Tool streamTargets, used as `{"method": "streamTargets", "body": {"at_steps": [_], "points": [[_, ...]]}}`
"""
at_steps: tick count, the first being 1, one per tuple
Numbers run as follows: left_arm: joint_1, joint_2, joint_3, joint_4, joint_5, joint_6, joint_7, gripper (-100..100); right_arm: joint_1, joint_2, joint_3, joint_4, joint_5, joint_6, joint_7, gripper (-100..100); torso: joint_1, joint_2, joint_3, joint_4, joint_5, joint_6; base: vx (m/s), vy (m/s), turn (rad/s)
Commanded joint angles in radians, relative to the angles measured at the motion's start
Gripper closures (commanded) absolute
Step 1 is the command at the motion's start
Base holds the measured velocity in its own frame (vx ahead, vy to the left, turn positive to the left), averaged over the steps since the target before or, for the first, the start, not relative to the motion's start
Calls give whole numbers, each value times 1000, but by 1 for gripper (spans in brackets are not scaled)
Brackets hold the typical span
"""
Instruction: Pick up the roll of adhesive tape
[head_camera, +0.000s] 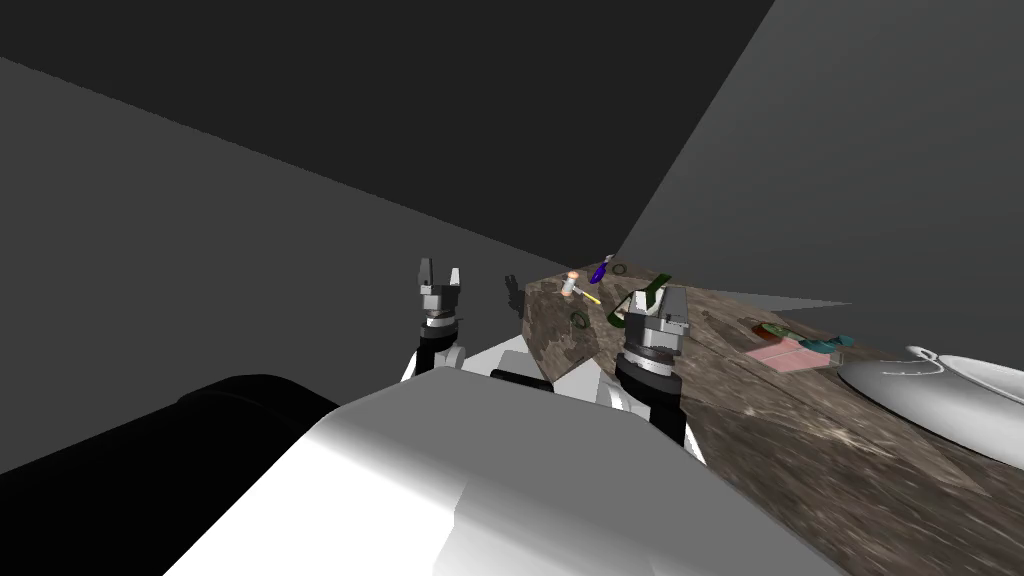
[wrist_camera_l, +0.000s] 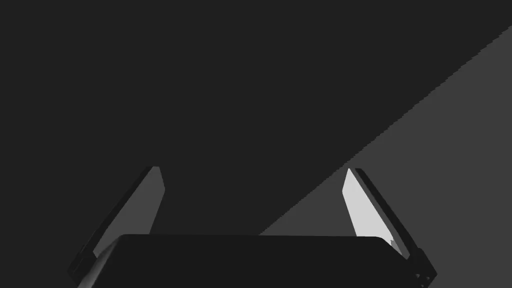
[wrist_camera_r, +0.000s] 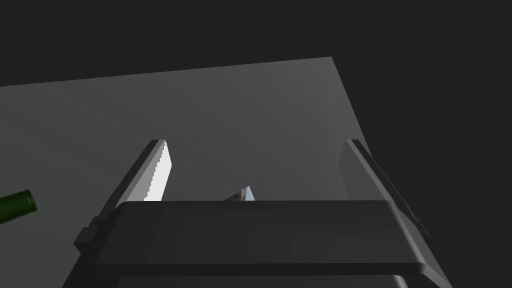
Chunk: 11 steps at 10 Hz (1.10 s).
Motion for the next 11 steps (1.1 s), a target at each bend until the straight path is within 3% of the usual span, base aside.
{"method": "streamTargets", "body": {"at_steps": [1,5,6,8,9,11], "points": [[0,0,0,0,0,0,0,0,-1,-43,-9,2,-30,43,34,-100,0,0,0,0,0,0,7,8,41],[0,0,0,0,0,0,0,0,-6,-141,-24,13,-98,143,109,-100,0,-1,0,0,0,0,11,9,48],[0,0,0,0,0,0,0,0,-6,-141,-24,13,-98,145,109,-100,0,-1,0,0,0,0,4,3,24],[0,0,0,0,0,0,0,0,-10,-205,-32,23,-144,203,157,-100,0,0,0,0,0,0,4,3,67],[0,0,0,0,0,0,0,0,-10,-205,-32,23,-144,214,157,-100,0,0,0,0,0,0,4,-2,28],[0,0,0,0,0,0,0,0,-16,-271,-39,35,-196,277,211,-100,0,0,0,0,0,0,4,-1,78]]}}
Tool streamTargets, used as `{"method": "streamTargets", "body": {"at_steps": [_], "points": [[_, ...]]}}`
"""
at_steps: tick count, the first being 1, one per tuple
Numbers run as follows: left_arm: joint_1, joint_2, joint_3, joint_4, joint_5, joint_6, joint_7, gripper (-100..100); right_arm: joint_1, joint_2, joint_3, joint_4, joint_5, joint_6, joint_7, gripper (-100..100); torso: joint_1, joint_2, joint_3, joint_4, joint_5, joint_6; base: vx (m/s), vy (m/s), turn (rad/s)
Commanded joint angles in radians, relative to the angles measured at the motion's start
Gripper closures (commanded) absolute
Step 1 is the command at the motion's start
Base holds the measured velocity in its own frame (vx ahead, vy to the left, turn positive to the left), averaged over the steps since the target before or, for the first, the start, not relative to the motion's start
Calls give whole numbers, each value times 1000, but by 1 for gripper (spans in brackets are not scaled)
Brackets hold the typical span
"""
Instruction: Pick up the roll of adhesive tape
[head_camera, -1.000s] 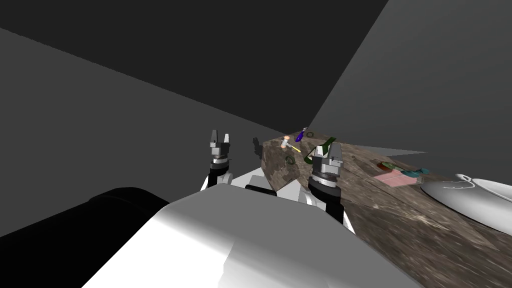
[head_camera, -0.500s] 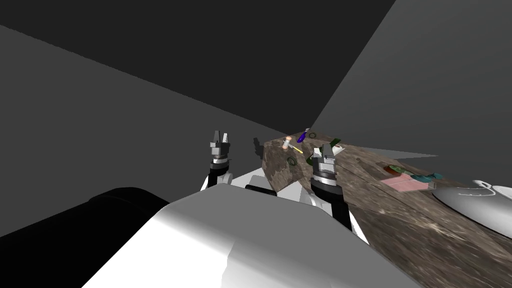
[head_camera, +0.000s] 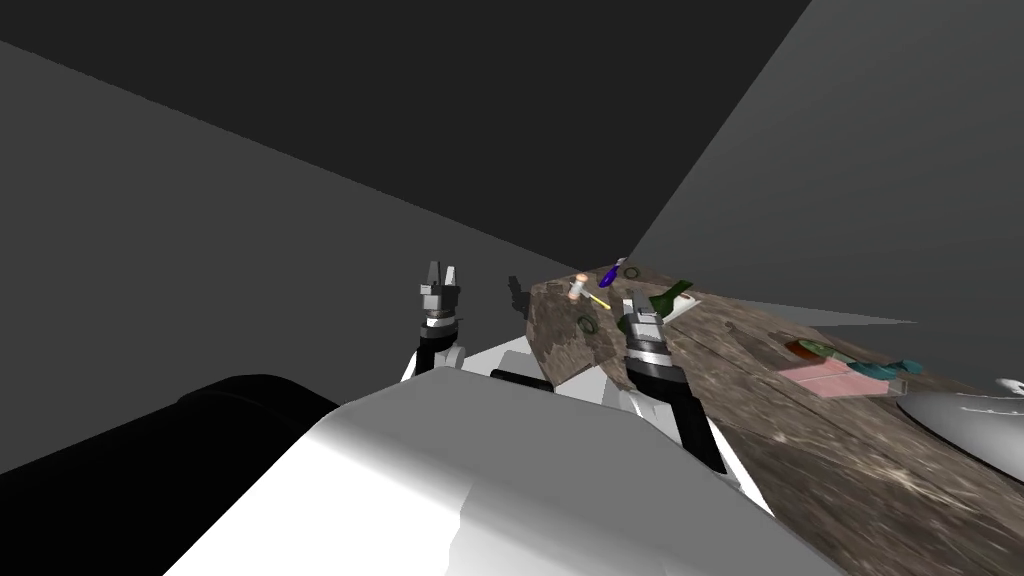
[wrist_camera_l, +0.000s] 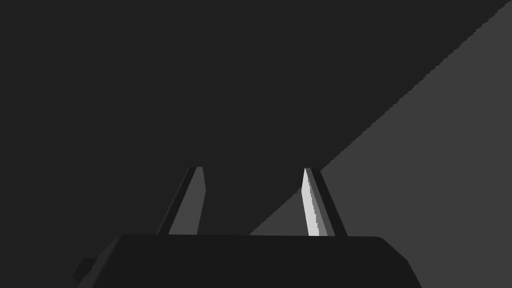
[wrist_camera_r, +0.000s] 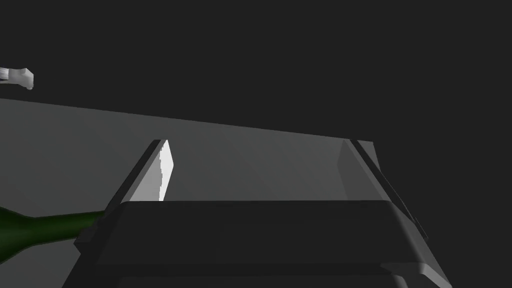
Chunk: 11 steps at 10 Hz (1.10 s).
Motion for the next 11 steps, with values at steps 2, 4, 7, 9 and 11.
{"method": "streamTargets", "body": {"at_steps": [2,4,7,9,11], "points": [[0,0,0,0,0,0,0,0,-4,-63,-5,8,-44,74,48,-100,0,0,0,0,0,0,2,-3,57],[0,0,0,0,0,0,0,0,-7,-102,-7,15,-73,125,77,-100,0,0,0,0,0,0,-1,-3,87],[0,0,0,0,0,0,0,0,-14,-183,-10,30,-135,211,138,-100,0,1,0,0,0,0,-4,0,73],[0,0,0,0,0,0,0,0,-17,-225,-11,37,-166,256,170,-100,0,1,0,0,0,0,-6,0,81],[0,0,0,0,0,0,0,0,-21,-268,-11,44,-199,302,202,-100,0,1,0,0,0,0,-6,-2,73]]}}
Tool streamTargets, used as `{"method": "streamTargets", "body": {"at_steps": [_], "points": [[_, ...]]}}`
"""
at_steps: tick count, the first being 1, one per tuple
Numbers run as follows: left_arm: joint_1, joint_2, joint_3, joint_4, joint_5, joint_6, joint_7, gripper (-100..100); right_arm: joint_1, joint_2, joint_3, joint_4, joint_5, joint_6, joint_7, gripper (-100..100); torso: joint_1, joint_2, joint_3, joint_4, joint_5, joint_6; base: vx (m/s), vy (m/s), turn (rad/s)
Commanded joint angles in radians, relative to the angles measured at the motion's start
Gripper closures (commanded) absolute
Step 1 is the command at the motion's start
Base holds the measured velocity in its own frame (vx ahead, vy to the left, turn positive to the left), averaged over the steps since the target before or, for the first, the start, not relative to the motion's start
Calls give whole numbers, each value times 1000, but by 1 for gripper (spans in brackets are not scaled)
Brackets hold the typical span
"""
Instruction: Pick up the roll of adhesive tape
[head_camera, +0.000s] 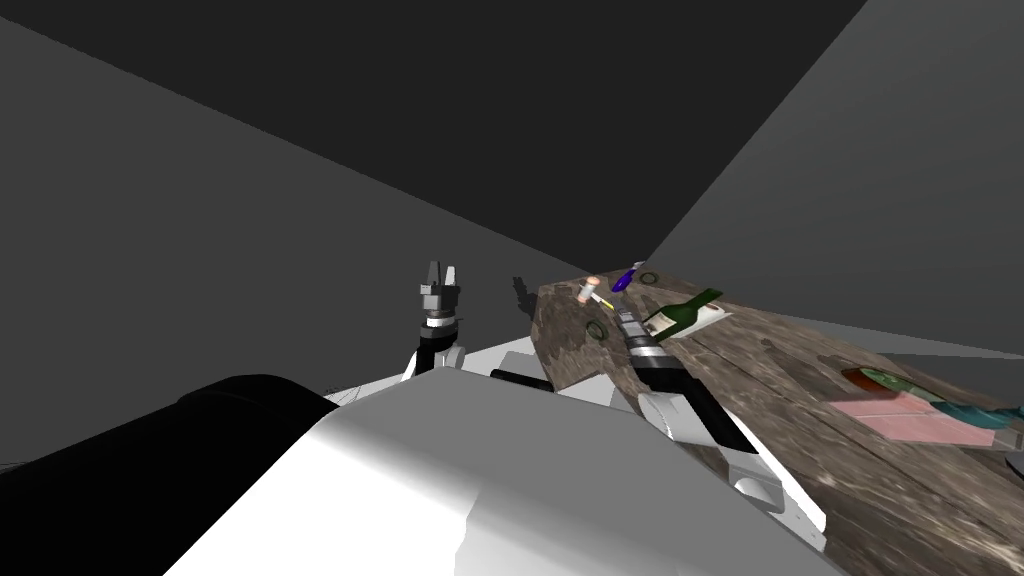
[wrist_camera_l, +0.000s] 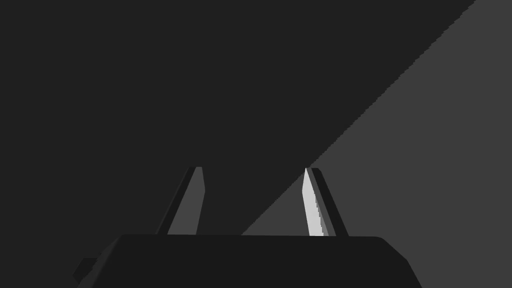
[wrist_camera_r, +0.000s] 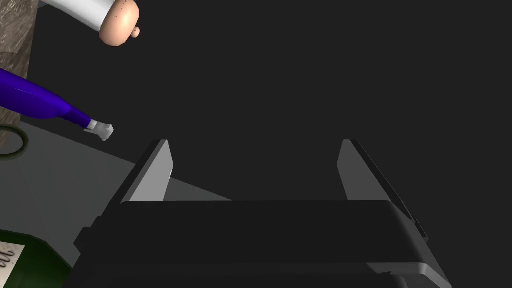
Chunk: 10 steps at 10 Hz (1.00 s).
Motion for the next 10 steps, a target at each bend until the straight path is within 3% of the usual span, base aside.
{"method": "streamTargets", "body": {"at_steps": [1,2,3,6,7,8,9,10], "points": [[0,0,0,0,0,0,0,0,4,-21,-1,-2,-16,35,19,-100,0,0,0,0,0,0,-6,-3,55],[0,0,0,0,0,0,0,0,1,-64,-2,6,-49,71,51,-100,0,0,0,0,0,0,-6,-2,124],[0,0,0,0,0,0,0,0,1,-65,-2,6,-49,85,51,-100,0,0,0,0,0,0,-4,-6,52],[0,0,0,0,0,0,0,0,-7,-153,-3,20,-114,173,115,-100,0,0,0,0,0,0,-5,-7,81],[0,0,0,0,0,0,0,0,-7,-155,-3,20,-114,185,115,-100,0,0,0,0,0,0,-3,-9,67],[0,0,0,0,0,0,0,0,-11,-199,-4,28,-147,221,147,-100,0,0,0,0,0,0,-5,-10,117],[0,0,0,0,0,0,0,0,-11,-200,-4,28,-147,235,147,-100,-1,0,0,0,0,0,-5,-14,55],[0,0,0,0,0,0,0,0,-15,-245,-5,36,-179,264,180,-100,-1,0,0,0,0,0,-6,-18,109]]}}
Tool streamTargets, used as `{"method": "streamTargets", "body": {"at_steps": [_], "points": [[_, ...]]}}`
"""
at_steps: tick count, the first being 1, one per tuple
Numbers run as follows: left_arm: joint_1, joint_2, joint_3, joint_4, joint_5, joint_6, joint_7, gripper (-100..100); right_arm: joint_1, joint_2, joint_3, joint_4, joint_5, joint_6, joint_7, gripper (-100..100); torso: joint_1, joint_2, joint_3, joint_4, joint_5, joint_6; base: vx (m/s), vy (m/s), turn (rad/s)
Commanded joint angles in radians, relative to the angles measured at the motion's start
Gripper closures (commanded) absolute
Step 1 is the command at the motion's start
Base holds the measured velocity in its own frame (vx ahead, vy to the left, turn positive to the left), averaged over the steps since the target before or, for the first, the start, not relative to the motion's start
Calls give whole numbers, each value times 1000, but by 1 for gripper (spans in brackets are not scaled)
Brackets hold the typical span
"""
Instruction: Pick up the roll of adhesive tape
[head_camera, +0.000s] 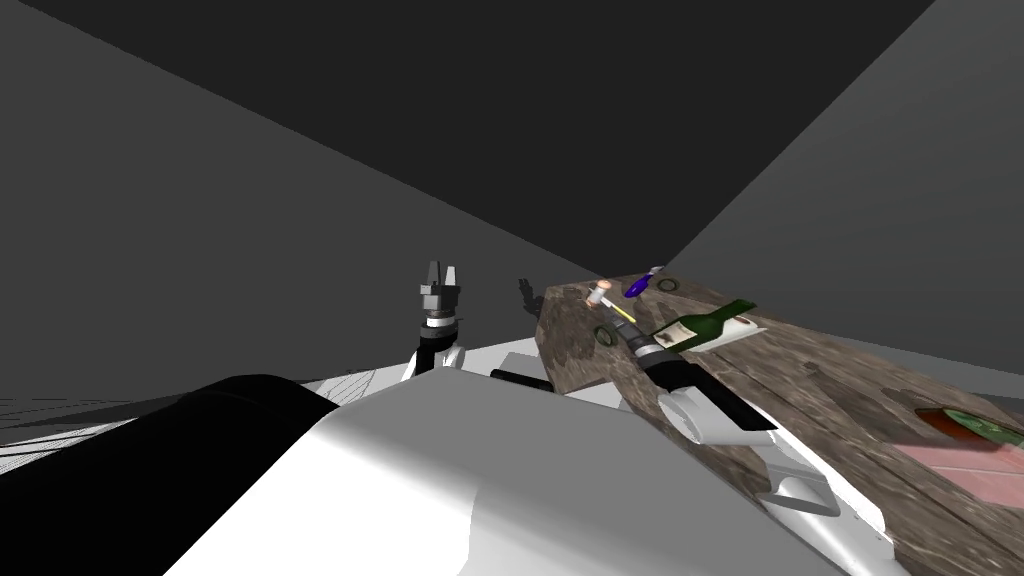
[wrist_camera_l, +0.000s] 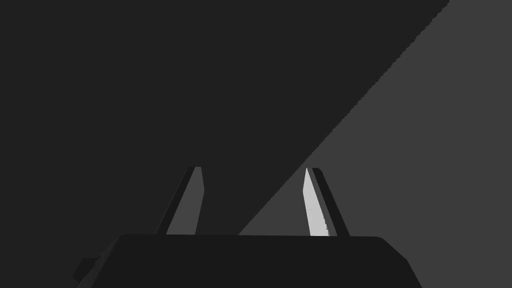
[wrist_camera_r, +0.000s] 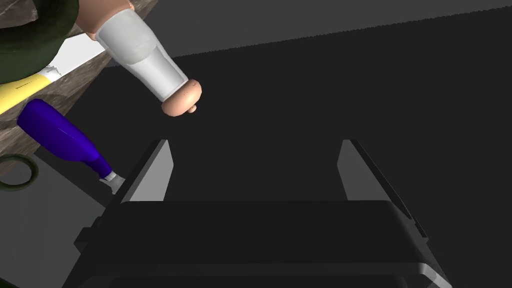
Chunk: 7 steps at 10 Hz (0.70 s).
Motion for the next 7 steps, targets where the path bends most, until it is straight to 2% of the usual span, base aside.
{"method": "streamTargets", "body": {"at_steps": [1,2,3,4,5,6,7], "points": [[0,0,0,0,0,0,0,0,1,-23,-1,2,-17,41,19,-100,0,0,0,0,0,0,-3,-17,64],[0,0,0,0,0,0,0,0,-4,-65,-2,10,-49,76,51,-100,0,0,0,0,0,0,-2,-18,100],[0,0,0,0,0,0,0,0,-4,-69,-2,10,-49,90,51,-100,0,0,0,0,0,0,-2,-17,59],[0,0,0,0,0,0,0,0,-8,-113,-3,17,-81,127,82,-100,0,0,0,0,0,0,-3,-17,81],[0,0,0,0,0,0,0,0,-8,-114,-3,17,-81,139,82,-100,0,0,0,0,0,0,-4,-17,69],[0,0,0,0,0,0,0,0,-12,-160,-4,25,-112,175,113,-100,0,0,0,0,0,0,-8,-21,120],[0,0,0,0,0,0,0,0,-12,-160,-4,25,-112,188,113,-100,0,0,0,0,0,0,-5,-19,68]]}}
